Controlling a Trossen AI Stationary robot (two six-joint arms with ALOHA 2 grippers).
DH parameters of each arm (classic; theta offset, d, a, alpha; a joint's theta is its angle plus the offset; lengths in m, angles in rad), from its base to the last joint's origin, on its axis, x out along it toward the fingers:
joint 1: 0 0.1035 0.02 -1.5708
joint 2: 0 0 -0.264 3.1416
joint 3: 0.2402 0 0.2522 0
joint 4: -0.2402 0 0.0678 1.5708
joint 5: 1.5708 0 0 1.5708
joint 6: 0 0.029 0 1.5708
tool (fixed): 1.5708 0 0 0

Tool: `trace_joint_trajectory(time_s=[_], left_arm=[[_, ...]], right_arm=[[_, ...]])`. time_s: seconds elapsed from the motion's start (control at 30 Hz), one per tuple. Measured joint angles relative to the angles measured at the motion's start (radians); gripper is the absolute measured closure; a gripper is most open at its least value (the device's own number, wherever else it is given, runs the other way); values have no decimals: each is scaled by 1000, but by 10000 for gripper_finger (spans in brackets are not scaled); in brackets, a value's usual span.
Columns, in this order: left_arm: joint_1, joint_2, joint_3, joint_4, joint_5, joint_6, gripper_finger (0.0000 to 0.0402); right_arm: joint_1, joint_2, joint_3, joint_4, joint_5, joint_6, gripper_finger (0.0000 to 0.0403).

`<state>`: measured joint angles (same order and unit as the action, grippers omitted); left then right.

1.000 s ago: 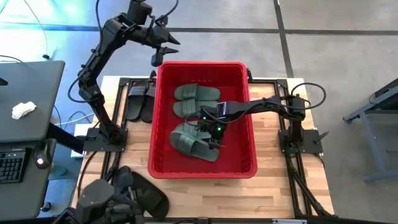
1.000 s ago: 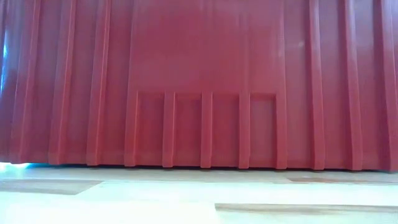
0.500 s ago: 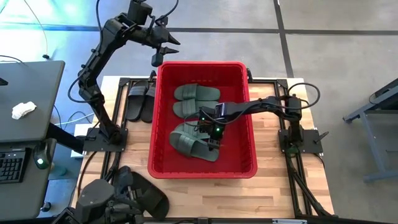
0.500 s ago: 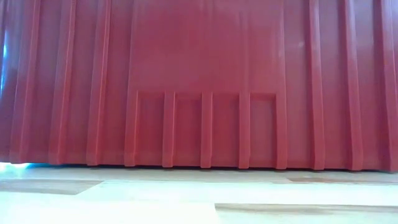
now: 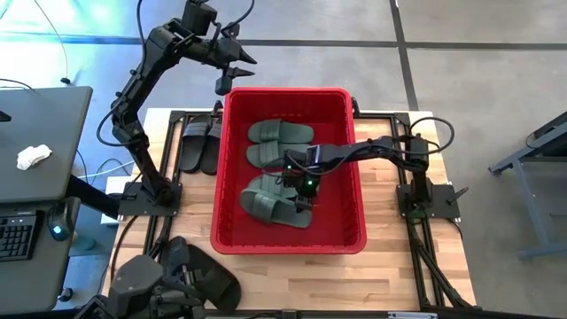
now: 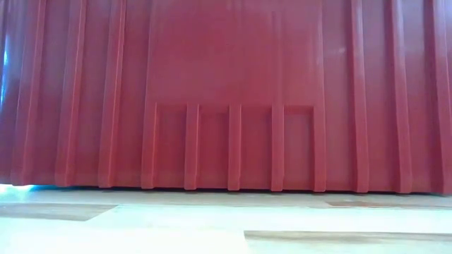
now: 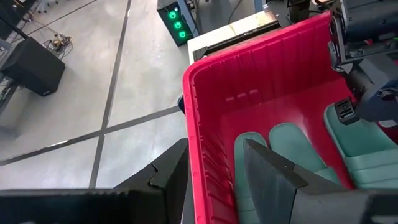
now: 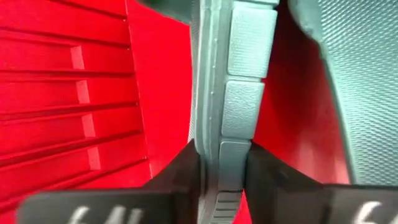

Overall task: Pick and place slides into bin
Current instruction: Put the green slide into the red container

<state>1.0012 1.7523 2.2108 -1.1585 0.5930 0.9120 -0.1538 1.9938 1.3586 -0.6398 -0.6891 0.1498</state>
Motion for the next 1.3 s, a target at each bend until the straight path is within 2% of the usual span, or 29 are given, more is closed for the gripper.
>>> trace_joint_trajectory(time_s=[0.1,0.43,0.57,0.7,0.9,1.03,1.3], left_arm=[[0,0,0,-5,-1,8,263],[0,0,0,-27,-2,26,263],[0,0,0,-27,-7,27,263],[0,0,0,-24,-10,30,263],[0,0,0,-19,-10,30,263],[0,0,0,-20,-10,30,263],[0,0,0,-22,-10,30,263]], right_arm=[[-9,0,0,0,-2,-23,371],[-63,-32,1,-97,-114,-147,372],[-92,-61,3,-190,-213,-240,373],[-95,-57,27,-326,-239,-328,373],[-86,-53,54,-342,-228,-396,373],[-87,-47,91,-345,-125,-412,373],[-59,54,179,-433,-64,-502,373]])
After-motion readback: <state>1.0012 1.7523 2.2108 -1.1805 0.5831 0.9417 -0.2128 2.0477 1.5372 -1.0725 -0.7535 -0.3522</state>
